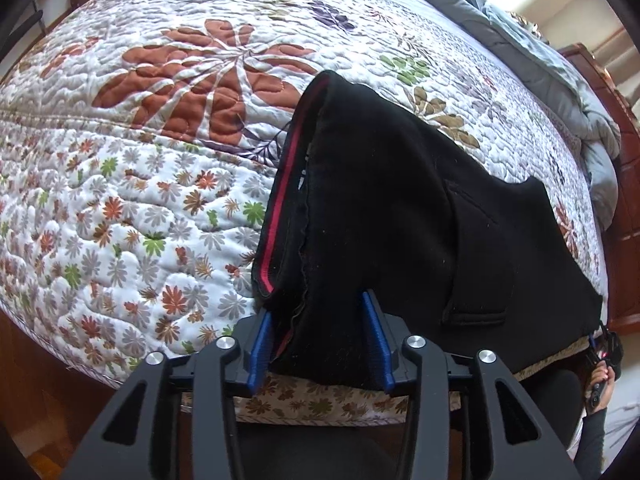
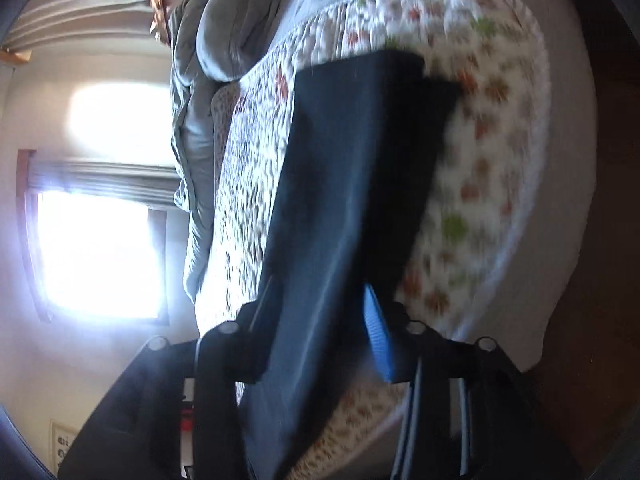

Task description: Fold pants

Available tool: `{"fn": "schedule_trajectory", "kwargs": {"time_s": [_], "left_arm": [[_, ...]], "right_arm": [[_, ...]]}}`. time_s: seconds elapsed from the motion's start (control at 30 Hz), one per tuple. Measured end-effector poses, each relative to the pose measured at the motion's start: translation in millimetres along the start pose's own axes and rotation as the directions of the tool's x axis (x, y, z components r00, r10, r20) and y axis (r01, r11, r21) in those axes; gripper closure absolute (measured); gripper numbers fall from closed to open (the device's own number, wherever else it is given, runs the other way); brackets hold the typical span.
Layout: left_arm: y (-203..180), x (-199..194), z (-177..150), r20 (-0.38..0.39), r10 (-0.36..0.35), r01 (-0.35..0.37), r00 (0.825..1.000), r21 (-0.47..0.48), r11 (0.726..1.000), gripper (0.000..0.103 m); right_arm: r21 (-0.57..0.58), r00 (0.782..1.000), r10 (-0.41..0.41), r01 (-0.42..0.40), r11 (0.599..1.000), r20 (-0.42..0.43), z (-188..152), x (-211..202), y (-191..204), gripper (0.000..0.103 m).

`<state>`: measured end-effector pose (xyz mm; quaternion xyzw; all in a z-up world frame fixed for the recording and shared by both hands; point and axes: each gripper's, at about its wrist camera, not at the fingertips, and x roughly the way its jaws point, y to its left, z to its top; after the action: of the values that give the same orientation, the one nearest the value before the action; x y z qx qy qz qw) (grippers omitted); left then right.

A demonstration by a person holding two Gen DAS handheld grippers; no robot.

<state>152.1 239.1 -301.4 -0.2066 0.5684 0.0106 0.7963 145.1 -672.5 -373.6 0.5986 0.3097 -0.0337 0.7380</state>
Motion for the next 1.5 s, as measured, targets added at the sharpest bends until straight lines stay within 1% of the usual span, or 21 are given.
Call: {"fn": "schedule_trajectory", "kwargs": {"time_s": [0.07,0.1,0.13,0.2,0.37,0.43,0.47,0.5,0.53,0.6,0.67,0.77,0.83,1.0,1.17,1.23,1.27,1.37,1.4,1.47,1.5], "left_arm": [[0.3,1.2,-1.2,0.006,0.001,-0.001,1.000,-0.008,1.000,0.058],[0.0,1.5,-2.5,0.007,0.003,-0.003,1.000,-0.008,1.000,0.059],[-0.2,1.9,-3.2,0.009,0.008,-0.008,1.000,-0.011,1.000,0.060],[0.0,1.5,-4.4,0.007,0.017,-0.017,1.000,-0.024,1.000,0.064],[1.5,2.4,-2.5,-0.007,0.017,-0.018,1.000,-0.030,0.999,0.066],[0.4,1.6,-2.8,-0.001,0.015,-0.015,1.000,-0.007,1.000,0.064],[0.1,0.7,-3.8,0.006,0.014,-0.014,1.000,0.002,1.000,0.060],[0.3,-0.5,-5.3,0.013,0.014,-0.014,1.000,0.003,1.000,0.057],[1.0,-2.3,-8.9,0.029,0.012,-0.012,1.000,0.000,1.000,0.054],[0.8,-4.0,-15.2,0.050,-0.008,0.008,0.999,-0.007,1.000,0.040],[-3.4,-3.6,-22.7,0.082,-0.022,0.023,0.996,-0.005,1.000,0.031],[-11.9,-2.6,-26.8,0.101,-0.004,0.002,0.995,0.019,1.000,0.027],[-10.2,-4.8,-26.0,0.110,-0.023,0.024,0.994,-0.006,1.000,0.025],[-7.7,-6.0,-27.4,0.119,-0.037,0.040,0.992,-0.025,0.999,0.024],[-10.5,0.3,-26.4,0.100,-0.016,0.018,0.995,-0.019,1.000,0.022],[-14.1,2.5,-26.4,0.091,-0.006,0.007,0.996,-0.006,1.000,0.020],[-16.2,3.5,-25.9,0.088,-0.002,0.002,0.996,-0.001,1.000,0.020],[-23.9,8.5,-25.2,0.083,0.006,-0.006,0.997,0.006,1.000,0.019],[-25.6,9.8,-25.0,0.082,0.007,-0.007,0.997,0.005,1.000,0.019],[-27.6,11.3,-24.8,0.080,0.008,-0.008,0.997,0.005,1.000,0.019],[-27.3,11.3,-24.8,0.081,0.008,-0.009,0.997,0.005,1.000,0.019]], "right_arm": [[-0.001,1.000,-0.010,0.010,1.000,-0.007,5.3,6.0,0.0,0.063],[-0.005,1.000,-0.019,0.019,1.000,-0.011,5.8,9.7,1.8,0.091],[-0.015,0.998,-0.063,0.062,0.998,-0.014,5.8,11.6,1.5,0.098],[-0.013,0.997,-0.074,0.074,0.997,0.004,1.7,11.0,0.1,0.099],[-0.010,0.998,-0.063,0.063,0.998,-0.010,2.3,15.9,-8.4,0.098],[-0.020,0.999,-0.044,0.043,0.999,-0.026,4.2,11.0,-9.6,0.092],[-0.025,0.999,-0.034,0.033,0.999,-0.021,6.6,6.2,-8.6,0.086],[-0.023,1.000,-0.019,0.018,1.000,-0.007,8.4,-3.0,-10.2,0.074],[-0.019,1.000,-0.010,0.010,1.000,0.009,9.2,-11.3,-8.7,0.068],[0.004,0.998,-0.015,0.015,1.000,0.057,15.7,-27.3,-14.6,0.065],[0.055,0.996,0.002,-0.007,0.998,0.091,22.7,-38.6,-26.5,0.064],[0.098,0.992,0.026,-0.038,0.994,0.123,31.5,-48.0,-38.6,0.061],[0.102,0.991,0.038,-0.051,0.993,0.127,36.5,-49.9,-41.0,0.055],[0.095,0.992,0.042,-0.054,0.994,0.120,53.1,-40.3,-36.0,0.054],[0.102,0.994,0.044,-0.054,0.993,0.098,65.4,-24.4,-33.4,0.054],[0.084,0.992,0.086,-0.094,0.992,0.097,68.6,-25.5,-31.1,0.064],[0.073,0.988,0.114,-0.122,0.990,0.104,69.5,-27.4,-31.3,0.065],[0.097,0.990,0.078,-0.090,0.991,0.120,71.1,-28.7,-43.5,0.065],[0.120,0.988,0.087,-0.102,0.987,0.124,70.8,-28.4,-51.8,0.069],[0.124,0.986,0.100,-0.117,0.985,0.129,68.3,-30.8,-54.5,0.067],[0.118,0.985,0.107,-0.124,0.985,0.135,66.8,-32.5,-54.2,0.062]]}}
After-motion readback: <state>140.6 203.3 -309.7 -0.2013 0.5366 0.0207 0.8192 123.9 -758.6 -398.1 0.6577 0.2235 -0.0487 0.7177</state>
